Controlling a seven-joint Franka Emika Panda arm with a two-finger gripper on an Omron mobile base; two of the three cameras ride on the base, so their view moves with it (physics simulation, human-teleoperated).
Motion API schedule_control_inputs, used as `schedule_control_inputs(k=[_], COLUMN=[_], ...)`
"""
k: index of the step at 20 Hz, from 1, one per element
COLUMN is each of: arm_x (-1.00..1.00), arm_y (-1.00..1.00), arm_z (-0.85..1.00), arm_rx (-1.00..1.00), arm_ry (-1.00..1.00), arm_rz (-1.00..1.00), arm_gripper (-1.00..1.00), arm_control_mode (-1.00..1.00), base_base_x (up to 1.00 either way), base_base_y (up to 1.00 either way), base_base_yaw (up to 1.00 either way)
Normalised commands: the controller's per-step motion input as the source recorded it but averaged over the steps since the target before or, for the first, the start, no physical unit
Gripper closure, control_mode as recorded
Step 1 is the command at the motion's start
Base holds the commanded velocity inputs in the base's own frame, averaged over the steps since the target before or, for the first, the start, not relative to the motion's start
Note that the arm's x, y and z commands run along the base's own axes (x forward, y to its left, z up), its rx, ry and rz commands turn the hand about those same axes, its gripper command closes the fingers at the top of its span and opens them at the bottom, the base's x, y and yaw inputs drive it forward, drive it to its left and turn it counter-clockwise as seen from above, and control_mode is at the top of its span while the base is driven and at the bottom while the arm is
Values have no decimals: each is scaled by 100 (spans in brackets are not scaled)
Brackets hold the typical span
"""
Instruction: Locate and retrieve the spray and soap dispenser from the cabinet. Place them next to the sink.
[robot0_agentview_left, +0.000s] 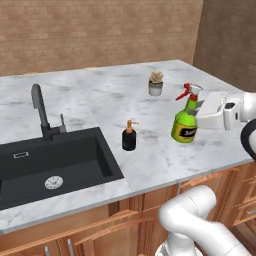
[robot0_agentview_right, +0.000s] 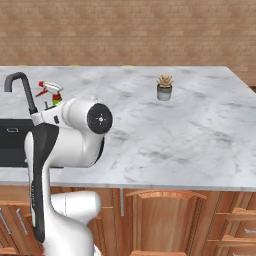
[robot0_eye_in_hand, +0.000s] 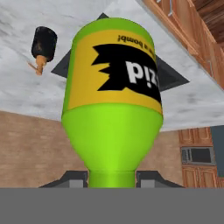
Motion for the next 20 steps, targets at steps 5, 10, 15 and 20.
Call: schedule_control_inputs(k=[5, 10, 15, 20], arm_x=[24, 39, 30, 28], arm_y=[-2, -7, -5, -5], arm_z=[-31, -26, -34, -27], arm_rx=[0, 0, -6, -18], arm_ry=[-8, -11, -18, -16], arm_rz=[24, 20, 18, 16], arm_gripper=[100, 100, 100, 100], arm_control_mode=[-100, -100, -100, -100], base_base_x=[0, 0, 0, 0], base_base_y=[0, 0, 0, 0], base_base_yaw=[0, 0, 0, 0])
